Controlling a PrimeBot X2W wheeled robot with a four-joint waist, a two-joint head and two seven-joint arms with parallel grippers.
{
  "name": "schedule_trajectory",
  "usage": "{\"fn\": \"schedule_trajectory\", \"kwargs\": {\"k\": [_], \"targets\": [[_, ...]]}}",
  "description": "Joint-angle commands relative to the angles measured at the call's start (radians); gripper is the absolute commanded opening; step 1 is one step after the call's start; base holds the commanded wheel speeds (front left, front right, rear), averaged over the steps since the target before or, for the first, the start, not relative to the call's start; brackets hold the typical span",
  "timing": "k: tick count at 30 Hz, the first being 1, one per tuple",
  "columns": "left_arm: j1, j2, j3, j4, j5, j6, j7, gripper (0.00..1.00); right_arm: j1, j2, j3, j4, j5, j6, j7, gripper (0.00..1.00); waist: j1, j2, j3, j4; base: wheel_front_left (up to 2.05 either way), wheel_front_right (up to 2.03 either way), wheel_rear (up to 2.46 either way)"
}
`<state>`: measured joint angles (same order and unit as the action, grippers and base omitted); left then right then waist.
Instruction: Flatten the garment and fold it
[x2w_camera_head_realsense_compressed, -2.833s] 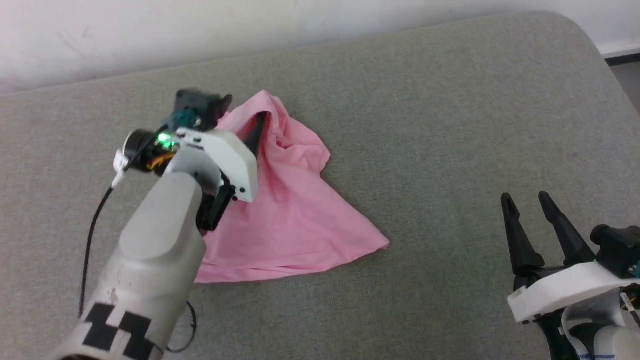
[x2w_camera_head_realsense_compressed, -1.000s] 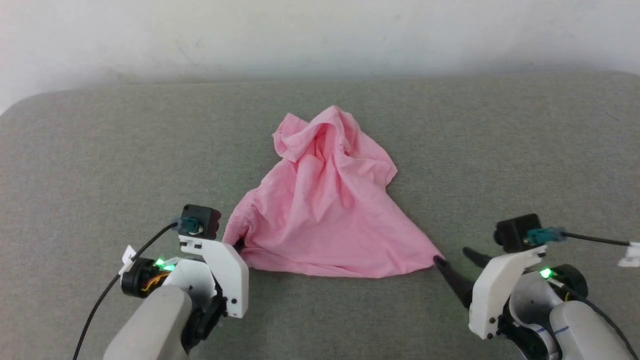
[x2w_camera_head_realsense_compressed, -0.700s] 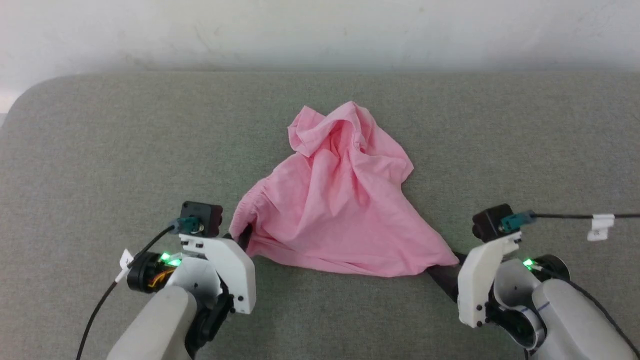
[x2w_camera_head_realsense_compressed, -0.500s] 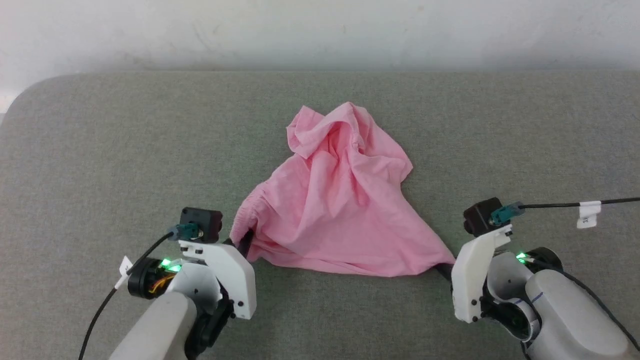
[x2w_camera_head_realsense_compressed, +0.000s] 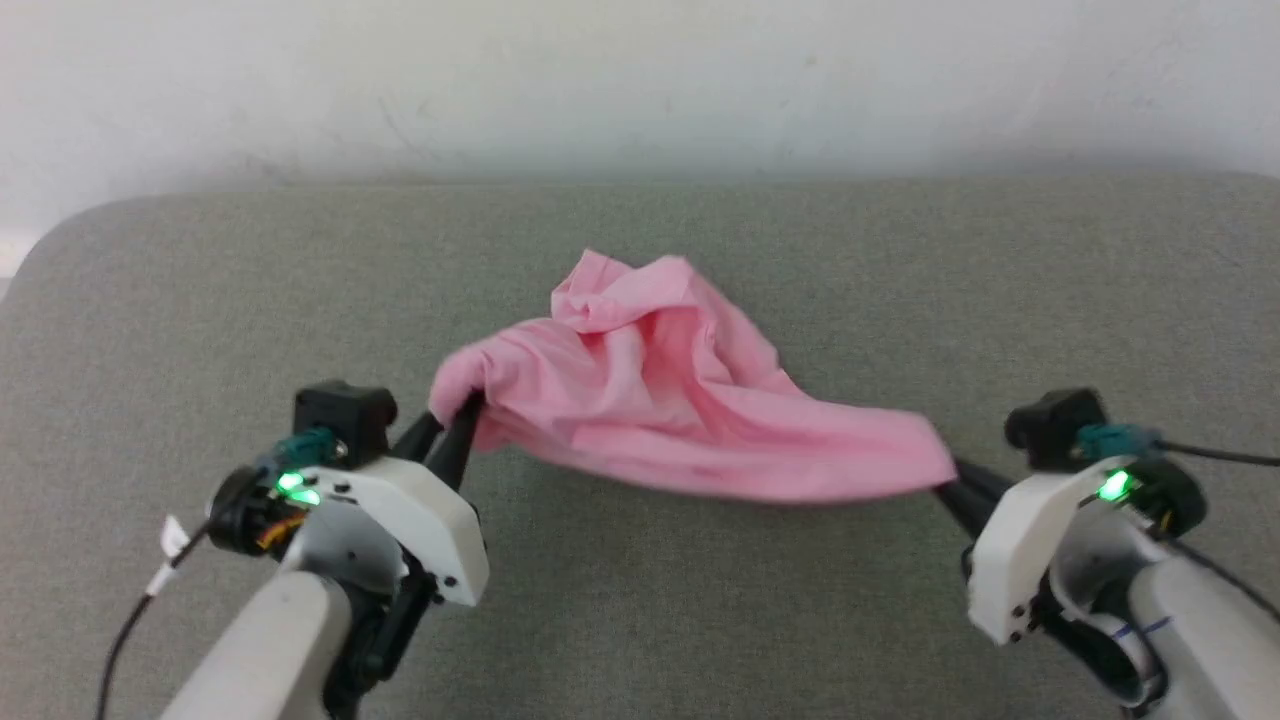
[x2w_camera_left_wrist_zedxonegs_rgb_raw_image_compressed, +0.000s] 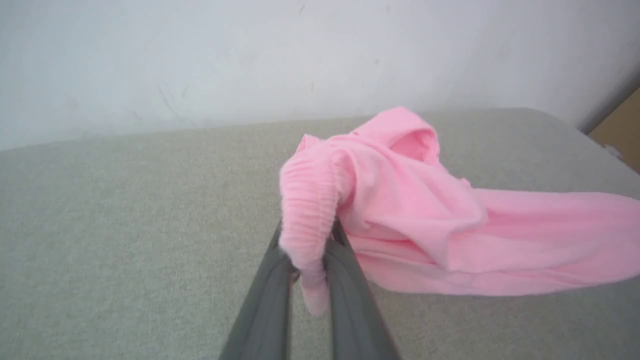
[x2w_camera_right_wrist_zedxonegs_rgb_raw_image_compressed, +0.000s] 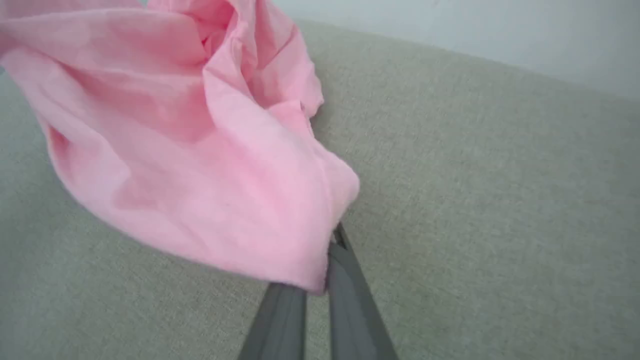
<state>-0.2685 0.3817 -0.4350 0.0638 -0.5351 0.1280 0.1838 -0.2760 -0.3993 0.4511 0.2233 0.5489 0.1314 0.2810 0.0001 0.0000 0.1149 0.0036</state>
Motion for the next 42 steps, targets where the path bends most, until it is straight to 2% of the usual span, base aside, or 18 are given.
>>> {"fn": "schedule_trajectory", "kwargs": {"k": [1, 6, 10, 13, 15, 19, 21, 24, 30, 36, 42], "targets": [[-0.006, 0.018, 0.013, -0.041, 0.012, 0.011, -0.007, 0.00, 0.013, -0.011, -0.031, -0.052, -0.015, -0.001, 0.001, 0.00, -0.0001, 0.0000, -0.027, -0.017, 0.00, 0.00, 0.00], [-0.074, 0.051, 0.051, -0.196, 0.027, 0.022, -0.002, 0.00, 0.033, -0.029, -0.185, -0.288, -0.077, -0.001, 0.057, 0.00, -0.0001, 0.0000, -0.053, -0.027, 0.00, 0.00, 0.00], [-0.186, 0.058, 0.070, -0.265, 0.032, 0.012, 0.020, 0.00, -0.012, -0.028, -0.299, -0.459, -0.114, -0.001, 0.132, 0.00, -0.0001, 0.0000, -0.043, -0.037, 0.00, 0.00, 0.00], [-0.296, 0.055, 0.069, -0.271, 0.039, -0.004, 0.050, 0.00, -0.087, -0.030, -0.358, -0.529, -0.115, -0.001, 0.187, 0.00, -0.0001, 0.0000, -0.019, -0.043, 0.00, 0.00, 0.00], [-0.376, 0.038, 0.064, -0.243, 0.029, -0.019, 0.070, 0.00, -0.153, -0.033, -0.386, -0.533, -0.103, -0.001, 0.216, 0.00, -0.0001, 0.0000, 0.006, -0.045, 0.00, 0.00, 0.00], [-0.555, -0.009, 0.058, -0.112, 0.012, -0.050, 0.095, 0.00, -0.320, -0.044, -0.410, -0.450, -0.069, -0.001, 0.243, 0.00, -0.0001, 0.0000, 0.101, -0.058, 0.00, 0.00, 0.00], [-0.647, -0.031, 0.053, -0.019, 0.021, -0.065, 0.082, 0.00, -0.416, -0.051, -0.401, -0.383, -0.064, -0.001, 0.212, 0.00, -0.0001, 0.0000, 0.147, -0.067, 0.00, 0.00, 0.00], [-0.788, -0.058, 0.041, 0.118, 0.070, -0.079, 0.021, 0.00, -0.571, -0.054, -0.376, -0.263, -0.079, -0.001, 0.113, 0.00, -0.0001, 0.0000, 0.226, -0.086, 0.00, 0.00, 0.00], [-0.990, -0.131, 0.056, 0.384, 0.125, -0.075, -0.203, 0.00, -0.802, -0.002, -0.336, -0.017, -0.143, -0.001, -0.134, 0.00, -0.0001, 0.0000, 0.306, -0.119, 0.00, 0.00, 0.00], [-1.044, -0.184, 0.060, 0.627, 0.131, -0.086, -0.384, 0.00, -0.884, 0.061, -0.254, 0.183, -0.164, -0.001, -0.285, 0.00, -0.0001, 0.0000, 0.338, -0.131, 0.00, 0.00, 0.00], [-0.968, -0.229, 0.083, 0.828, 0.101, -0.098, -0.438, 0.00, -0.834, 0.115, -0.136, 0.362, -0.138, -0.001, -0.350, 0.00, -0.0001, 0.0000, 0.342, -0.134, 0.00, 0.00, 0.00]]}}
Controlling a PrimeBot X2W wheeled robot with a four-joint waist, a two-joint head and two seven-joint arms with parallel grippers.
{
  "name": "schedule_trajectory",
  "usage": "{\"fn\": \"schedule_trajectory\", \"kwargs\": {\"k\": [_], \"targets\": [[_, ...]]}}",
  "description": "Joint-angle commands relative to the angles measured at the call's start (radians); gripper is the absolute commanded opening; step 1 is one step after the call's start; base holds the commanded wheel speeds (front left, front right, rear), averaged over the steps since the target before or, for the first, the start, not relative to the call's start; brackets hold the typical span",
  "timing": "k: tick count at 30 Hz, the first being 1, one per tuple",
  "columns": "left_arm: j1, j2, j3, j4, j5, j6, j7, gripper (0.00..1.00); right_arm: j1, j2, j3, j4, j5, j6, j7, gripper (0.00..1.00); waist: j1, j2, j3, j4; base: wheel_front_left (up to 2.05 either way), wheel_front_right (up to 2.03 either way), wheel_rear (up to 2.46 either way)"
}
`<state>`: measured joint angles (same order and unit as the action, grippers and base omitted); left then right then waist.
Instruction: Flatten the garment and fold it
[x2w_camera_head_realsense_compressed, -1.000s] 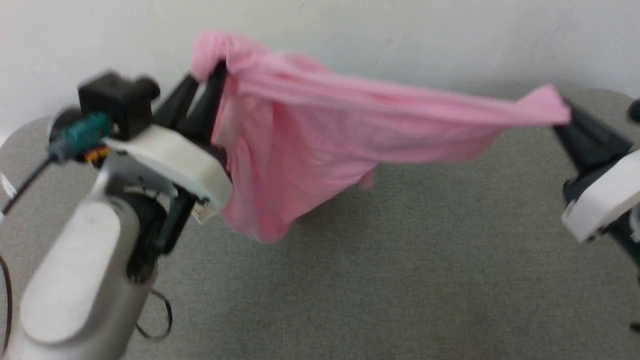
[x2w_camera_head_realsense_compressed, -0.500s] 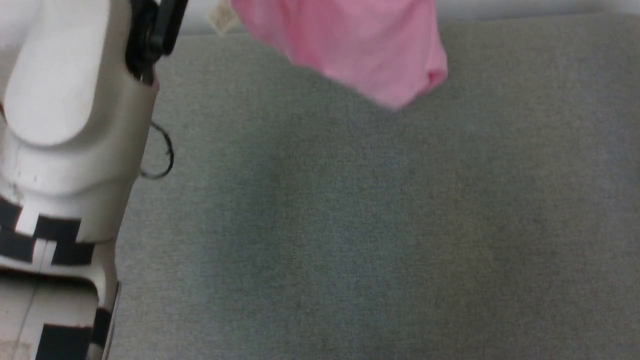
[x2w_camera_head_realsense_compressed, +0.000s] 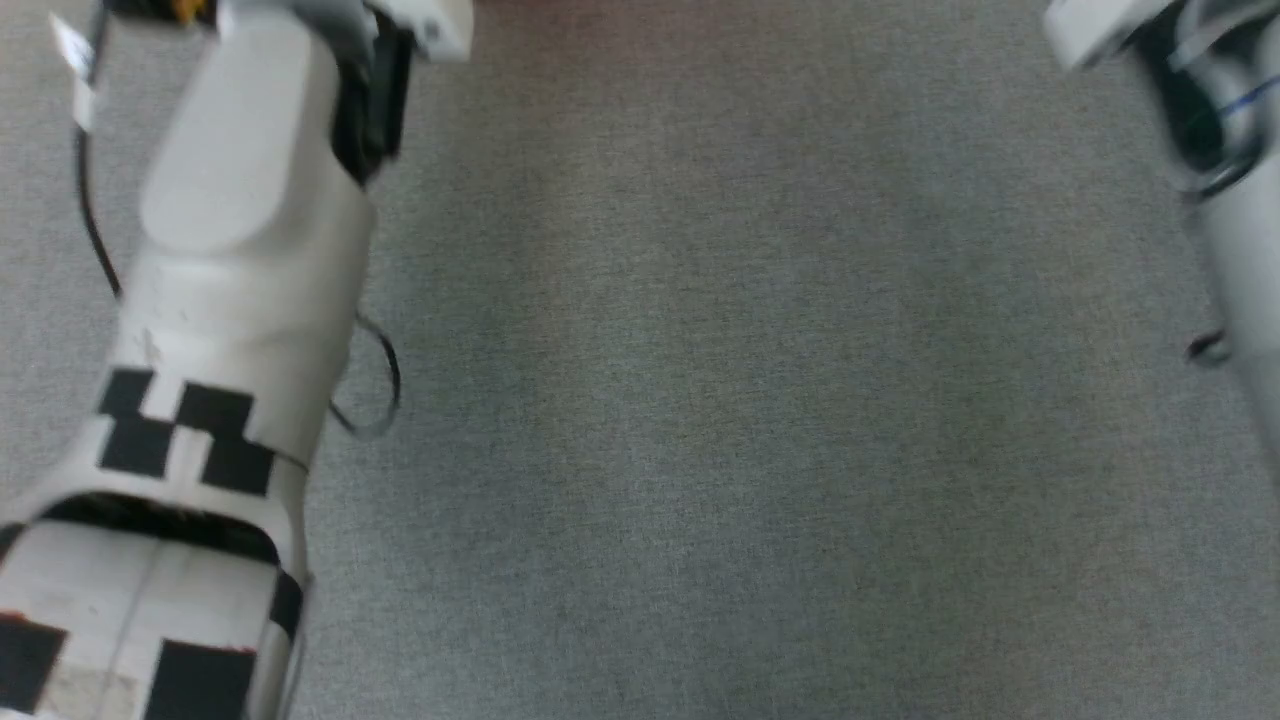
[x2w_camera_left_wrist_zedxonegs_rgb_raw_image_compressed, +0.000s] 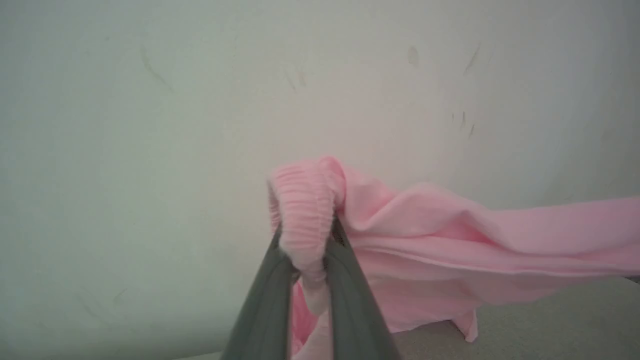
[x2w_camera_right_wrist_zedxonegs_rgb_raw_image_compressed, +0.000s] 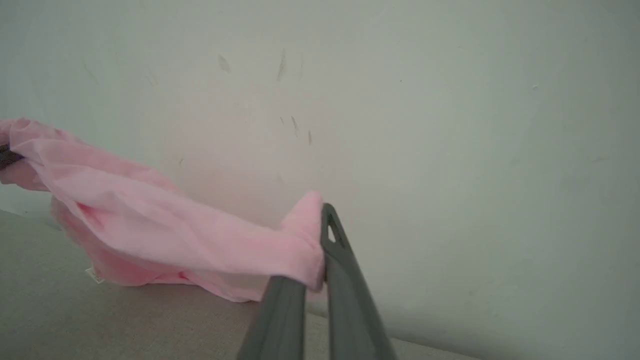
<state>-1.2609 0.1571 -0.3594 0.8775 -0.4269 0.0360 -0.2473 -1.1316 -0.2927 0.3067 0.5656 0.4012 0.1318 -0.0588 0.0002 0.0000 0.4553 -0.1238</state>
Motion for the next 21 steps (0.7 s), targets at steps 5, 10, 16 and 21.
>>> {"fn": "schedule_trajectory", "kwargs": {"k": [5, 10, 16, 21], "targets": [[0.158, -0.030, 0.040, 0.077, -0.027, -0.020, -0.014, 0.00, 0.136, 0.040, 0.095, 0.136, 0.051, -0.001, -0.049, 0.00, -0.0002, 0.0000, -0.041, 0.000, 0.00, 0.00, 0.00], [0.377, -0.048, 0.048, 0.014, -0.003, -0.028, -0.014, 0.00, 0.317, 0.009, 0.162, 0.130, 0.091, -0.001, -0.083, 0.00, -0.0002, 0.0000, -0.126, 0.017, 0.00, 0.00, 0.00], [0.655, -0.065, 0.050, -0.157, 0.008, -0.021, -0.014, 0.00, 0.577, -0.050, 0.124, -0.032, 0.100, -0.001, -0.088, 0.00, -0.0002, 0.0000, -0.241, 0.037, 0.00, 0.00, 0.00], [0.873, -0.043, 0.033, -0.361, 0.013, 0.017, 0.011, 0.00, 0.823, -0.067, 0.004, -0.276, 0.038, -0.001, 0.012, 0.00, -0.0002, 0.0000, -0.312, 0.048, 0.00, 0.00, 0.00]]}}
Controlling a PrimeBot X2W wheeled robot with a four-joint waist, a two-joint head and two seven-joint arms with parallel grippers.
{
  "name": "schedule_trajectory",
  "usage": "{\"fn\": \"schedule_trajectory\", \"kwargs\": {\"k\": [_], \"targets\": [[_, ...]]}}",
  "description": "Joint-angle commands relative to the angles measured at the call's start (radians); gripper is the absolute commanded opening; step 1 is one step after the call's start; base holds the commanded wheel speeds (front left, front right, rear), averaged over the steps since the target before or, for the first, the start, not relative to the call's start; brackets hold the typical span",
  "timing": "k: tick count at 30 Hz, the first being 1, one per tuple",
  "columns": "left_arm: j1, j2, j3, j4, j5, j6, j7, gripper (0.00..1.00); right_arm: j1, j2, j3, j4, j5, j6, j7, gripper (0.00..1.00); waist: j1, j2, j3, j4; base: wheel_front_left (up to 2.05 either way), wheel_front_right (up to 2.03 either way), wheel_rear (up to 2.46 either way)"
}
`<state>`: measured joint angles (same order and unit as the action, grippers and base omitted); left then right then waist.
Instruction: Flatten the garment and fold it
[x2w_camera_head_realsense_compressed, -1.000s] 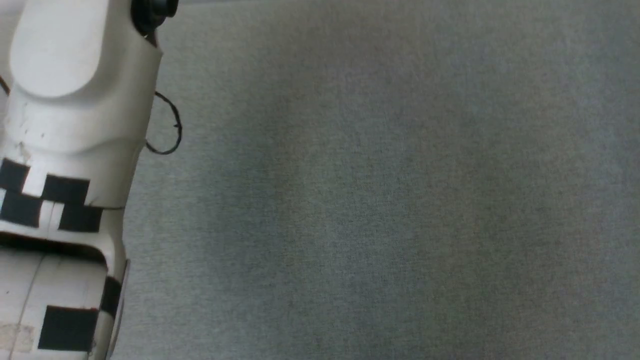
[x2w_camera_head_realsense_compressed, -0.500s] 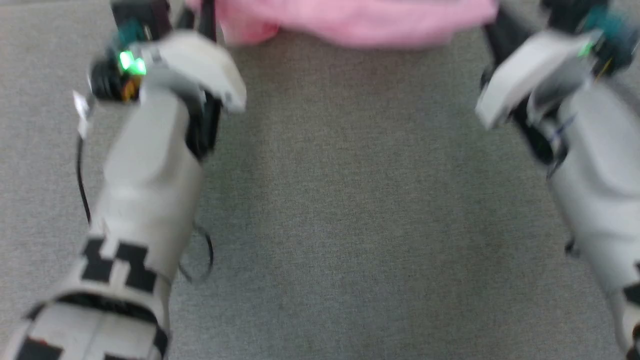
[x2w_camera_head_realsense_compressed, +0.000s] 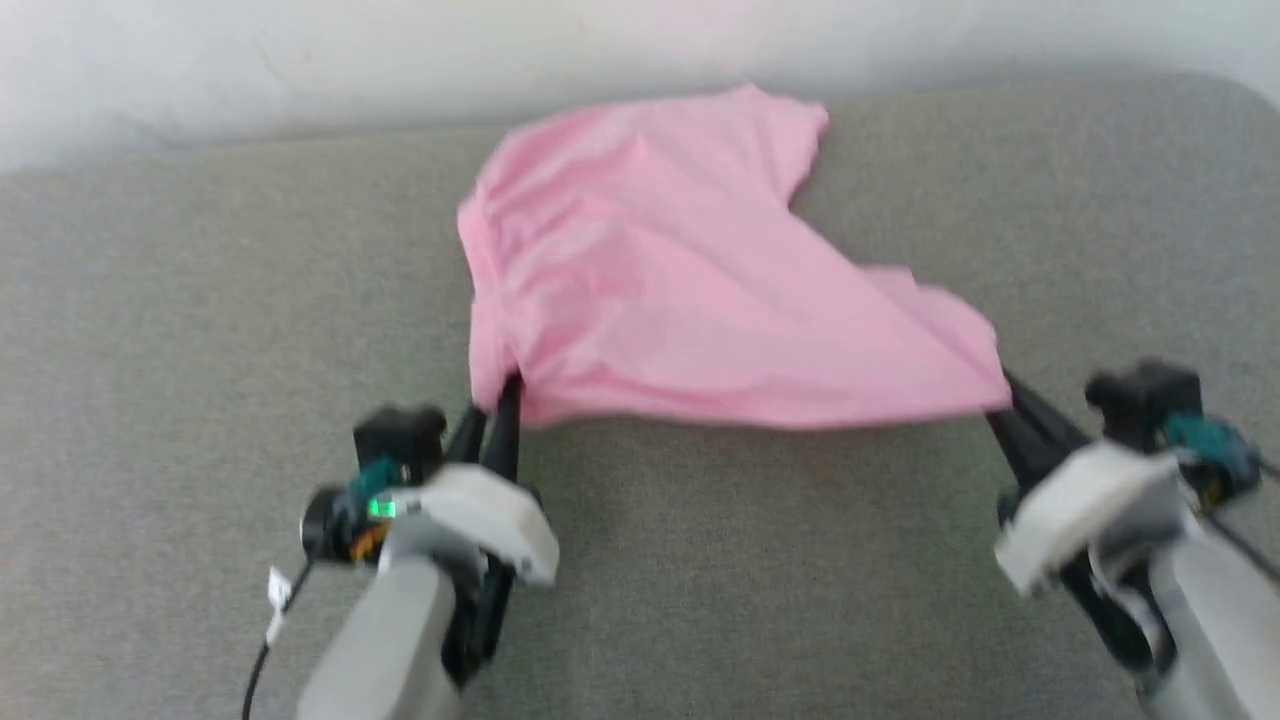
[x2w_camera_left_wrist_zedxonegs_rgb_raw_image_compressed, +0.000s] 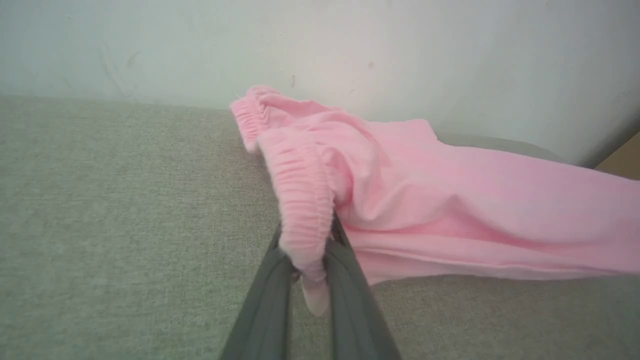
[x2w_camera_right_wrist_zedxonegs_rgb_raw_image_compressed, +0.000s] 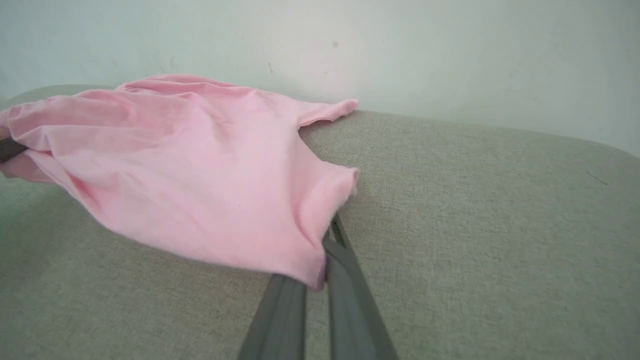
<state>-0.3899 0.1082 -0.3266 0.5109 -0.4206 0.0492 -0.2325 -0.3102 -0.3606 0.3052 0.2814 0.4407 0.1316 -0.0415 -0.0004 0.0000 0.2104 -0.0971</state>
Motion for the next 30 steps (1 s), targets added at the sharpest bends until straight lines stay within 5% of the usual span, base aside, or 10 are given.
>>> {"fn": "schedule_trajectory", "kwargs": {"k": [1, 9, 18, 23, 30], "targets": [[0.046, 0.014, -0.006, -0.041, 0.007, 0.012, 0.020, 0.00, 0.059, 0.007, -0.026, -0.050, -0.018, -0.001, 0.027, 0.00, 0.0004, 0.0000, -0.075, 0.024, 0.00, 0.00, 0.00], [0.361, 0.105, -0.043, -0.452, 0.023, 0.118, 0.234, 0.00, 0.451, 0.099, -0.211, -0.505, -0.135, -0.001, 0.330, 0.00, 0.0004, 0.0000, -0.111, 0.035, 0.00, 0.00, 0.00], [0.576, 0.186, -0.037, -0.817, 0.023, 0.220, 0.421, 0.00, 0.655, 0.153, -0.293, -0.818, -0.148, -0.001, 0.544, 0.00, 0.0004, 0.0000, -0.113, 0.045, 0.00, 0.00, 0.00], [0.526, 0.202, -0.030, -0.857, -0.003, 0.199, 0.474, 0.00, 0.568, 0.124, -0.316, -0.845, -0.131, -0.001, 0.599, 0.00, 0.0004, 0.0000, -0.094, 0.057, 0.00, 0.00, 0.00], [0.376, 0.174, 0.009, -0.723, -0.105, 0.138, 0.494, 0.00, 0.288, 0.051, -0.260, -0.660, -0.038, -0.001, 0.651, 0.00, 0.0004, 0.0000, -0.013, 0.066, 0.00, 0.00, 0.00]]}}
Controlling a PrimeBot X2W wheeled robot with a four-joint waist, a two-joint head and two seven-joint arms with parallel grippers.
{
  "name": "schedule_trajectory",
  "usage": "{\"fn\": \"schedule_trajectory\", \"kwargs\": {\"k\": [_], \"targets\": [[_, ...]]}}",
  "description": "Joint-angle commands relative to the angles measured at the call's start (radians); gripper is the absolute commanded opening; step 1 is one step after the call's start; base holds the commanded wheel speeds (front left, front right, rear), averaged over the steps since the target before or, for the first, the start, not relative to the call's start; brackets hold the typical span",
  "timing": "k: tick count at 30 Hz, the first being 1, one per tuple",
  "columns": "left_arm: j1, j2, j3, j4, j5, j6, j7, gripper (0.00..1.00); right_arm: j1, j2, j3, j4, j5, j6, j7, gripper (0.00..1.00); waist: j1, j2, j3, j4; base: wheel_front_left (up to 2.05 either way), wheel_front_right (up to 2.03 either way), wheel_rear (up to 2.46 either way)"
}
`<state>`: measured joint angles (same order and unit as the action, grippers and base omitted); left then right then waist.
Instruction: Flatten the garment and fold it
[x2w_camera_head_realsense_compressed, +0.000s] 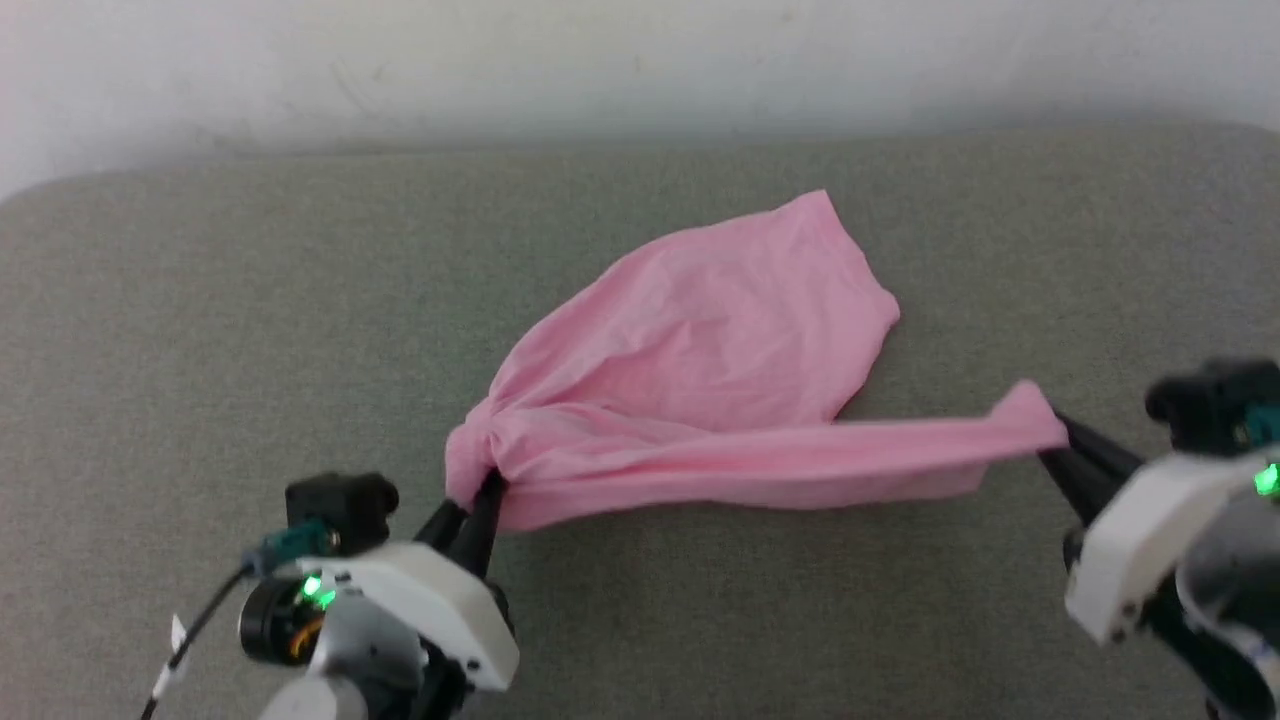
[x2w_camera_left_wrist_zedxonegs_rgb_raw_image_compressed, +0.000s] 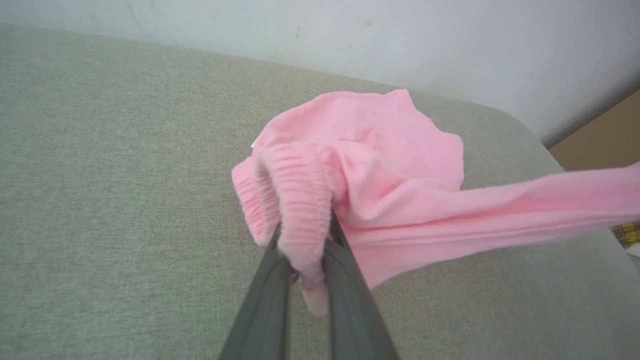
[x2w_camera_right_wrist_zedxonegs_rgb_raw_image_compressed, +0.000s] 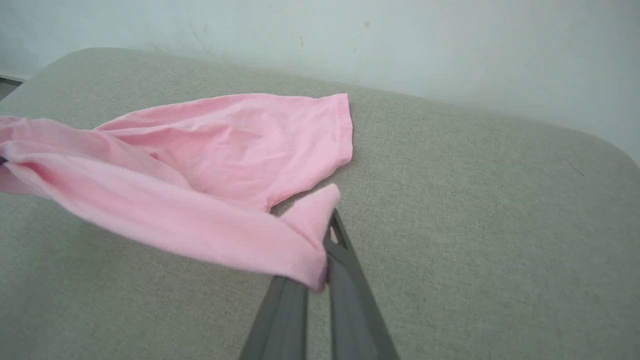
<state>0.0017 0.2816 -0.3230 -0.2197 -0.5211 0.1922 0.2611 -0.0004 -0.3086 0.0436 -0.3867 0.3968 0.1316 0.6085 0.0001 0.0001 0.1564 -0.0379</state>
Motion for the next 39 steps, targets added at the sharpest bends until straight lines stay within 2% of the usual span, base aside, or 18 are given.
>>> {"fn": "schedule_trajectory", "kwargs": {"k": [1, 11, 18, 26, 27, 28, 29, 30, 35, 39], "targets": [[-0.044, -0.008, 0.008, 0.028, -0.022, -0.017, 0.003, 0.00, -0.074, -0.015, 0.017, 0.045, 0.022, -0.001, 0.009, 0.00, -0.0001, -0.0001, 0.062, 0.014, 0.00, 0.00, 0.00], [-0.337, -0.059, 0.022, 0.234, -0.107, -0.104, 0.038, 0.00, -0.547, -0.106, 0.180, 0.439, 0.147, -0.001, 0.036, 0.00, -0.0001, -0.0001, 0.211, 0.091, 0.00, 0.00, 0.00], [-0.456, -0.091, 0.037, 0.309, -0.122, -0.118, 0.007, 0.00, -0.779, -0.130, 0.269, 0.683, 0.192, -0.001, -0.061, 0.00, -0.0001, -0.0001, 0.281, 0.133, 0.00, 0.00, 0.00], [-0.494, -0.146, 0.014, 0.377, -0.143, -0.150, -0.036, 0.00, -0.921, -0.132, 0.355, 0.948, 0.233, -0.001, -0.209, 0.00, -0.0001, -0.0001, 0.321, 0.167, 0.00, 0.00, 0.00], [-0.497, -0.151, 0.009, 0.384, -0.143, -0.153, -0.042, 0.25, -0.929, -0.128, 0.364, 0.975, 0.239, -0.001, -0.235, 0.07, -0.0001, -0.0001, 0.322, 0.169, 0.00, 0.00, 0.00], [-0.500, -0.155, 0.004, 0.391, -0.141, -0.156, -0.048, 0.55, -0.934, -0.125, 0.375, 0.999, 0.246, -0.001, -0.261, 0.30, -0.0001, -0.0001, 0.323, 0.170, 0.00, 0.00, 0.00], [-0.501, -0.159, -0.001, 0.399, -0.140, -0.161, -0.055, 1.00, -0.937, -0.119, 0.388, 1.019, 0.254, -0.001, -0.289, 0.57, -0.0001, -0.0001, 0.320, 0.171, 0.00, 0.00, 0.00], [-0.501, -0.161, -0.008, 0.406, -0.139, -0.168, -0.059, 1.00, -0.938, -0.117, 0.402, 1.035, 0.258, -0.001, -0.321, 1.00, -0.0001, -0.0001, 0.317, 0.170, 0.00, 0.00, 0.00], [-0.472, -0.165, -0.016, 0.407, -0.134, -0.177, -0.102, 1.00, -0.915, -0.112, 0.456, 1.084, 0.247, -0.001, -0.525, 1.00, -0.0001, -0.0001, 0.275, 0.155, 0.00, 0.00, 0.00], [-0.418, -0.148, 0.003, 0.378, -0.114, -0.150, -0.156, 1.00, -0.866, -0.094, 0.444, 1.098, 0.233, -0.001, -0.702, 1.00, -0.0001, -0.0001, 0.216, 0.132, 0.00, 0.00, 0.00]]}}
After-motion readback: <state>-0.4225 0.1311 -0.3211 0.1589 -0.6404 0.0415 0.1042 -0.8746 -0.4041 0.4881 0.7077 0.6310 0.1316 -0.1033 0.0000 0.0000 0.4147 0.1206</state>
